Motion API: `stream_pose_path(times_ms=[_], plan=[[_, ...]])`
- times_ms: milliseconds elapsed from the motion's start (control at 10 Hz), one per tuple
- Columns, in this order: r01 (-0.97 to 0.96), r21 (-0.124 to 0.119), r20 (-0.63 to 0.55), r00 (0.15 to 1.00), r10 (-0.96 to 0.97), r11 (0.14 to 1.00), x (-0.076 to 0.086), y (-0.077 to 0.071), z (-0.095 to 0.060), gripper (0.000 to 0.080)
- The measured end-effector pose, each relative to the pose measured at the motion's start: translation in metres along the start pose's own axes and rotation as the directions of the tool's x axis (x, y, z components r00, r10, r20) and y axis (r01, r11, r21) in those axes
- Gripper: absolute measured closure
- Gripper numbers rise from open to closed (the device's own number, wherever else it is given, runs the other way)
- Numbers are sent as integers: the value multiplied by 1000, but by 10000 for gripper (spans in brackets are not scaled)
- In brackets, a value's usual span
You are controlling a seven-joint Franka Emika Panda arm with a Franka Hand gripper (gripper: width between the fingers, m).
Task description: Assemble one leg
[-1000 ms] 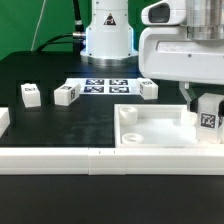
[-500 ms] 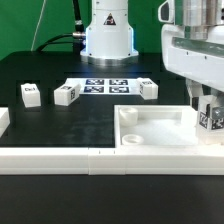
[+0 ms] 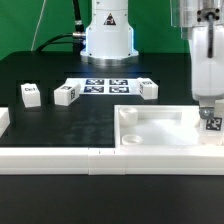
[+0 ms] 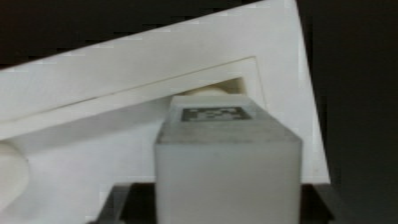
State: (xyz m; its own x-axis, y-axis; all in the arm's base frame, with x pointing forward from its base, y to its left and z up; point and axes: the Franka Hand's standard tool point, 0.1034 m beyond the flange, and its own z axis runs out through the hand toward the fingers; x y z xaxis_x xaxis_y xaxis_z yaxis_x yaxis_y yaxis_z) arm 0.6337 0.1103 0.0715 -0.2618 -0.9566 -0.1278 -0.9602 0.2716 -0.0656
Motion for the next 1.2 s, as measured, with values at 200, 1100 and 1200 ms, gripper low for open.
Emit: stream_pose_path(times_ms=[200,1100,1200], plan=[[-33,-1,3,999,33,999,0,0,0,508],[594,-3,4,805,-594,805,-5,2,1,151],[685,-4,2,728,-685,728,-6,2,1,151]])
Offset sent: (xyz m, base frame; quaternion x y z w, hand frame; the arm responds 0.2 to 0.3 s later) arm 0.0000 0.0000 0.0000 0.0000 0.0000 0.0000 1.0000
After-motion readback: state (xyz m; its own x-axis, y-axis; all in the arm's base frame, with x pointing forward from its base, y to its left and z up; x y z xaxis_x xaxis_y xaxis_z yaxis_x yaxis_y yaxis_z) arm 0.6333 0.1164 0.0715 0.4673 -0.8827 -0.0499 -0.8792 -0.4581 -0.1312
